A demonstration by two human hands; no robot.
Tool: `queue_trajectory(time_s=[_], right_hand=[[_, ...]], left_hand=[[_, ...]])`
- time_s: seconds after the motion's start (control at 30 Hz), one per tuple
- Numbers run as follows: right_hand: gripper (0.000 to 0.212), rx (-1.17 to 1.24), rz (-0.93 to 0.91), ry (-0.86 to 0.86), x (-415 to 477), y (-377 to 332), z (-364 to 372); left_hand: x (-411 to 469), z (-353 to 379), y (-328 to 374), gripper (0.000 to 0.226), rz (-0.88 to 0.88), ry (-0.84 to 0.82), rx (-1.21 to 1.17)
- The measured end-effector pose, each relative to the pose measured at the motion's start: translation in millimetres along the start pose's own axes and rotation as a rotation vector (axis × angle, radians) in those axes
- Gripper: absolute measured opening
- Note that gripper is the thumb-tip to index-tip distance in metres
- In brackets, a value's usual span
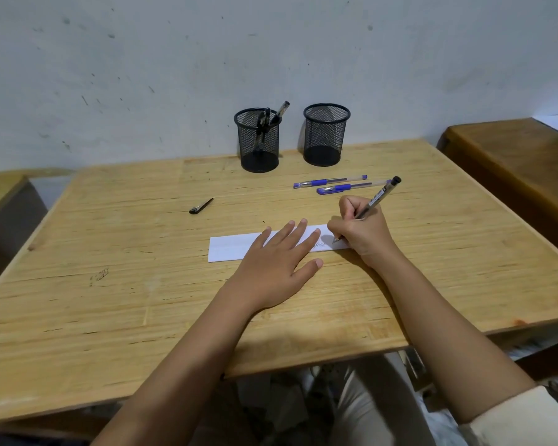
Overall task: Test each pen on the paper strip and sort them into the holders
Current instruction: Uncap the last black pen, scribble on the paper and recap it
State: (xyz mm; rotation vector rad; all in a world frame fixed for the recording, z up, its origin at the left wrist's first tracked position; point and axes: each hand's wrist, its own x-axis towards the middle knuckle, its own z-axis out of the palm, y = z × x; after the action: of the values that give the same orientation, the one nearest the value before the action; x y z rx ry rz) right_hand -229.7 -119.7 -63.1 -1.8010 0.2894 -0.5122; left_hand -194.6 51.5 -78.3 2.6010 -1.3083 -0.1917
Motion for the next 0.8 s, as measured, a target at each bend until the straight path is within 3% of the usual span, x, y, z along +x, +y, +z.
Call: queue_trajectory(time_s=[0.13,0.3,0.5,0.67,0.8], right_hand=[[0.033,0.019,-0.003,0.013,0.3,0.9,-0.5],[0.038,0.257,0.051,0.163,2.6,0.1,-6.4],[0.016,0.41,0.103,0.106,2.1,-3.7,-5.7],[0.011,0.708,0.131,0.093,6.6,-15.4,-15.0],[0.017,0.725,0.094,0.084,16.1,-32.7,-23.4]], left_hand=[[-0.2,1.4,0.1,0.056,0.004,0.034,-0.017],[-2.9,1.1,1.3,0.056,0.003,0.131,-0.078],[-8.5,-16.5,3.3,0.049,0.026,0.348,-0.214],[-9.7,-49.8,-33.8,0.034,-0.202,0.626,-0.446],[-6.8,-70.8,-87.9,0.035,-0.468,0.61,-0.414]])
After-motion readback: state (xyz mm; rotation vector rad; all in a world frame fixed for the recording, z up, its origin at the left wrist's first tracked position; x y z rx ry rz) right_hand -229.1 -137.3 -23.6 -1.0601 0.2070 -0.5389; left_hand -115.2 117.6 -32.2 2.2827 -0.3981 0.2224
